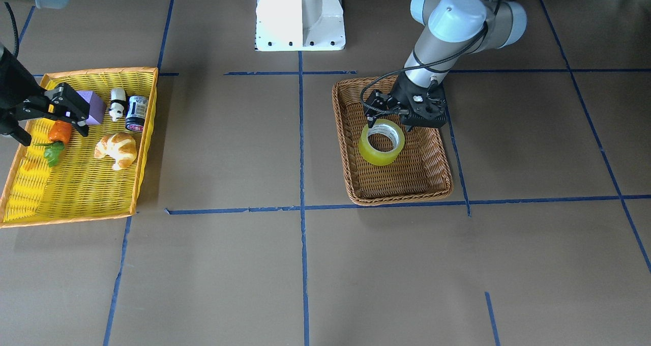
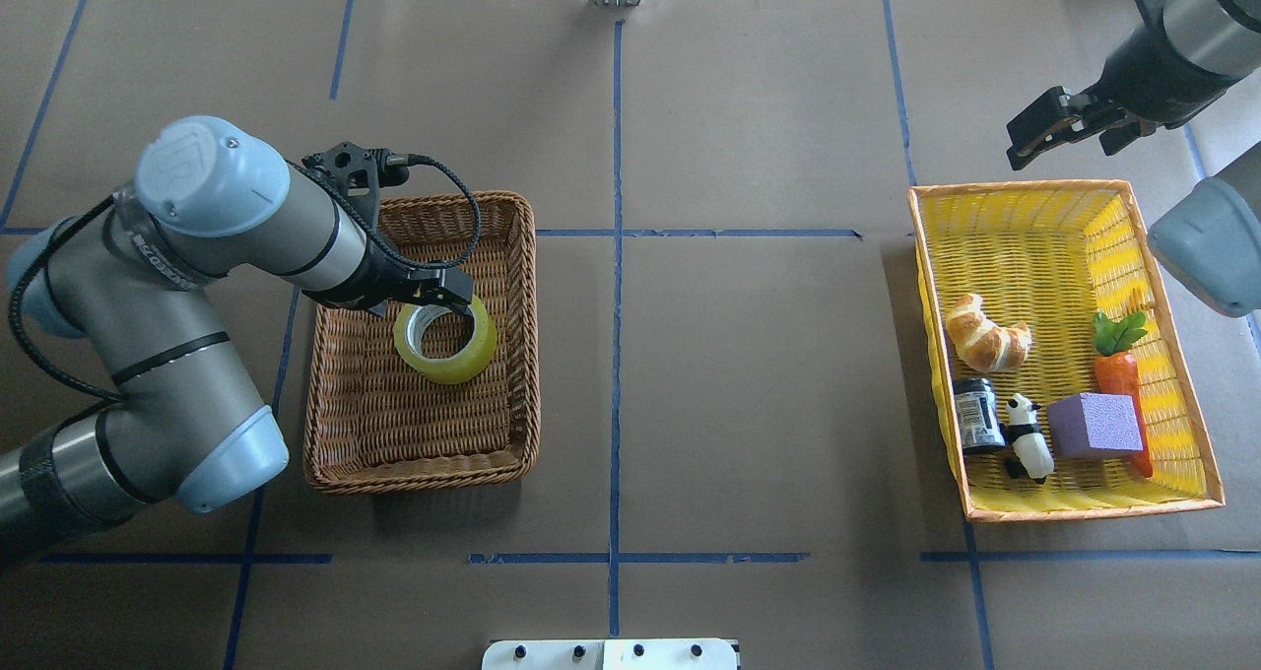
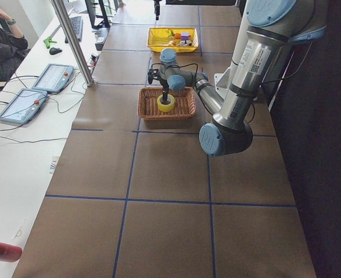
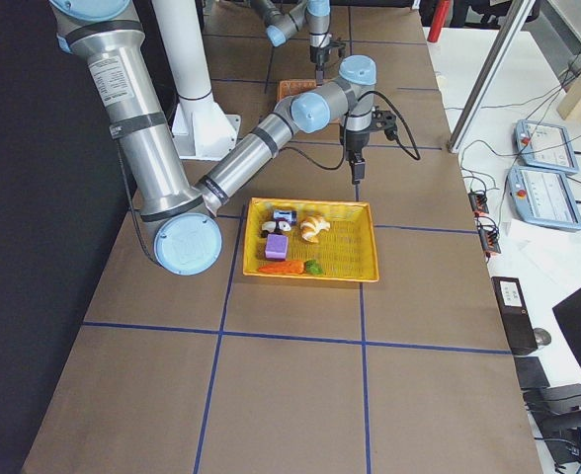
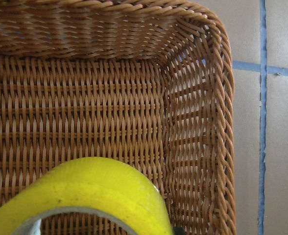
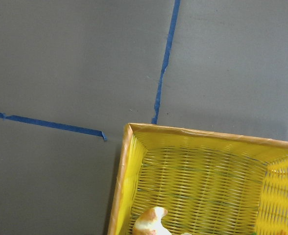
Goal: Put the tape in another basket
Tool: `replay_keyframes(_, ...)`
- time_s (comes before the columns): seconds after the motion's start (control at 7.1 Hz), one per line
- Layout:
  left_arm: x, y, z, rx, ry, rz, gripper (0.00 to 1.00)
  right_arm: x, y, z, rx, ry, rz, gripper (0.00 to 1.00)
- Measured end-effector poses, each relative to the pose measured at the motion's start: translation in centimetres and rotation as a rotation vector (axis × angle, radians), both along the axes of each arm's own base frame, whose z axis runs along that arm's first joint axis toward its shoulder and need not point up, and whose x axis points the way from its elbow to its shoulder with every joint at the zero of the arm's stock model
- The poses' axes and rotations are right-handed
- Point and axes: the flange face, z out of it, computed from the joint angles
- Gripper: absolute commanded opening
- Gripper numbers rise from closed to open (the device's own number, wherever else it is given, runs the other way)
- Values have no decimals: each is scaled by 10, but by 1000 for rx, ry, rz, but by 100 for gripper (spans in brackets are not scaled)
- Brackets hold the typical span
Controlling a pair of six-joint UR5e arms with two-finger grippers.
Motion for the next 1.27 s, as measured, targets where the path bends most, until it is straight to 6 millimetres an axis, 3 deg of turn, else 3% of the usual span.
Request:
replay_keyframes(0.14,-40,-11,5,19,-24,29,100,14,-3,17,4,3,-27,100)
replay_keyframes(0.28,-88,-27,24,34,-41,53,100,37,-4,39,5,-2,-54,100)
replay_keyframes(0.7,-249,-56,126,70,-91,69,100,121,5,124,3,-26,-119,100)
replay_keyframes(0.99,-339,-44,202,55,-109,62,100,172,19,186,-24,-41,-127,100)
replay_keyframes(1.27,-400,-20,266,53,-122,72,100,199,27,220,-75,-85,-95,100)
